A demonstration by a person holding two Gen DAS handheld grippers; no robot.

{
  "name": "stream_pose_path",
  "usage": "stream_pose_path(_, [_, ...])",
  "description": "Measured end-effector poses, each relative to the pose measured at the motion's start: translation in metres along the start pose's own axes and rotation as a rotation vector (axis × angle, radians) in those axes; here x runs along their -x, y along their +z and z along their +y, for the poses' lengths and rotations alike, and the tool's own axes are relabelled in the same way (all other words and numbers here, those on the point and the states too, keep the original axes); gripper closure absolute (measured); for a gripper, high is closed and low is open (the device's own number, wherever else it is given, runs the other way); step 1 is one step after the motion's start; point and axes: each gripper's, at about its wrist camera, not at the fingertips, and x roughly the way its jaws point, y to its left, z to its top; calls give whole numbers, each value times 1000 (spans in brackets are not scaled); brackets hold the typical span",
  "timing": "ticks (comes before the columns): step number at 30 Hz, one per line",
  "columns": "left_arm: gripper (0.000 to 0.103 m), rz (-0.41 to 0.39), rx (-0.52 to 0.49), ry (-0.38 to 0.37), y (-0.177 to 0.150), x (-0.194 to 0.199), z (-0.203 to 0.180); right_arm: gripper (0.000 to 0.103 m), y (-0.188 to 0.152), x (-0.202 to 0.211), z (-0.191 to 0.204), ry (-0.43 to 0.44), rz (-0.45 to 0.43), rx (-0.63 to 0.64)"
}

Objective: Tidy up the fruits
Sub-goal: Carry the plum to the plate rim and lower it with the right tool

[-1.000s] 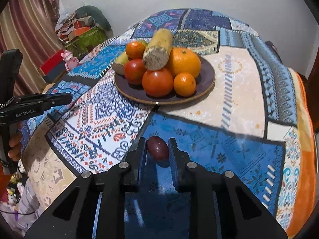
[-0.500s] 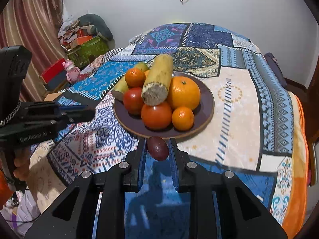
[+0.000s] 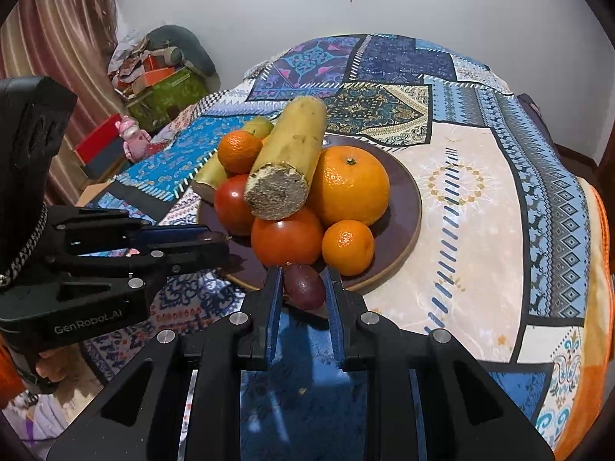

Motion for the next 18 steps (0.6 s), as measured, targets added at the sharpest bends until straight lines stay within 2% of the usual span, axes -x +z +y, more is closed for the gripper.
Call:
stream_pose_path(14, [84,0,-6,19,4,-6,-5,82,1,-6,-3,1,18,-2])
stream_pose_path(18, [78,-8,0,20,2,-2,-5,78,1,-3,-5,4,13,-18])
